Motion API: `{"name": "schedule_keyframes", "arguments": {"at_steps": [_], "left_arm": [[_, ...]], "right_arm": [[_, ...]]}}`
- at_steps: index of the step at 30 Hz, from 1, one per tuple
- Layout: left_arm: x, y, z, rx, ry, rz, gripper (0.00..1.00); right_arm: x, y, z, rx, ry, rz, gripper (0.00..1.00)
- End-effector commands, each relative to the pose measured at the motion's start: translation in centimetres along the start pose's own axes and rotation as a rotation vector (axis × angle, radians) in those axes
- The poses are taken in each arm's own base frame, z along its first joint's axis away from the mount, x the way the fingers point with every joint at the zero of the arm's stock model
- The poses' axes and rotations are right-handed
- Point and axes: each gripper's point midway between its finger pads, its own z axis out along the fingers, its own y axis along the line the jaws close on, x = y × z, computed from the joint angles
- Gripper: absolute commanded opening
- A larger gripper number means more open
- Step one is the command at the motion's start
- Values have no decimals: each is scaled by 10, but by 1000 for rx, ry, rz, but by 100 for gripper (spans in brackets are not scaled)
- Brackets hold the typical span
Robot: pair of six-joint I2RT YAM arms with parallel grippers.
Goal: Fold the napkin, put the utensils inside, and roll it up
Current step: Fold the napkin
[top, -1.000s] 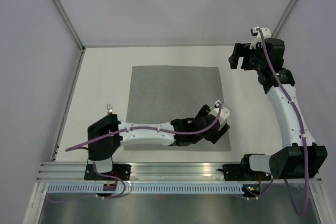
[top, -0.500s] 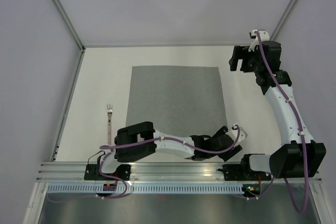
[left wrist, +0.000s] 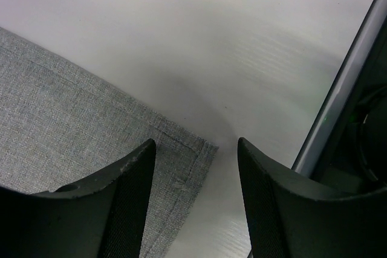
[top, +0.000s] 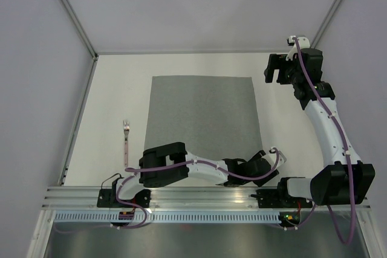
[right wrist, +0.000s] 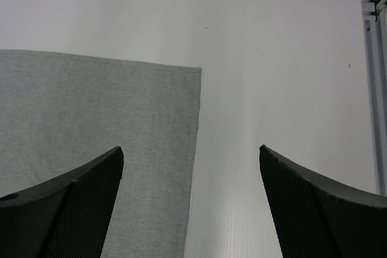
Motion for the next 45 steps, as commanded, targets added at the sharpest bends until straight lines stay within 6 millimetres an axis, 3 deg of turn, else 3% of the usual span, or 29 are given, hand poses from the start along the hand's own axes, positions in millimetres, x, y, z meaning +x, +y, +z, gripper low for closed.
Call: {"name": "schedule_keyframes", "arguments": {"at_steps": [1, 4, 7, 11, 13, 19, 21, 27, 33, 34, 36, 37, 39, 40, 45], "left_arm": [[-11, -4, 4, -2, -46, 3, 61], [-5, -2, 3, -11, -34, 6, 61], [0, -1, 6, -17, -22, 8, 52], [3, -1, 8, -16, -16, 5, 32], [0, -2, 7, -15, -20, 5, 27], [-26, -3, -1, -3, -67, 8, 12], [-36, -4, -5, 14, -83, -6, 2], [-72, 8, -25, 66, -144, -98, 2], [-106, 53, -47, 132, -194, -280, 2], [-110, 74, -47, 119, -202, -320, 2], [-112, 89, -53, 139, -204, -390, 2], [-112, 107, -54, 138, -203, -423, 2], [-111, 124, -59, 136, -198, -474, 2], [-110, 146, -60, 107, -200, -504, 2], [-104, 202, -72, 36, -196, -592, 2]], "right_arm": [[-1, -7, -1, 39, -9, 2, 98], [0, -8, 0, 44, -6, 2, 98], [-1, -7, -1, 41, -8, 0, 98], [0, -7, -2, 44, -9, 1, 98], [0, -8, -2, 44, -8, -2, 98], [0, -8, -2, 44, -6, 1, 98], [0, -8, -2, 43, -9, -1, 98], [1, -7, -2, 42, -8, 0, 98], [0, -8, -3, 42, -8, -3, 98], [0, -8, -3, 42, -9, -3, 97], [0, -6, -2, 38, -6, -2, 97], [1, -6, -2, 36, -3, 1, 97], [3, -4, -1, 23, 7, 6, 97], [4, -2, -1, 14, 10, 6, 97], [9, 6, 3, -33, 35, 14, 97]]}}
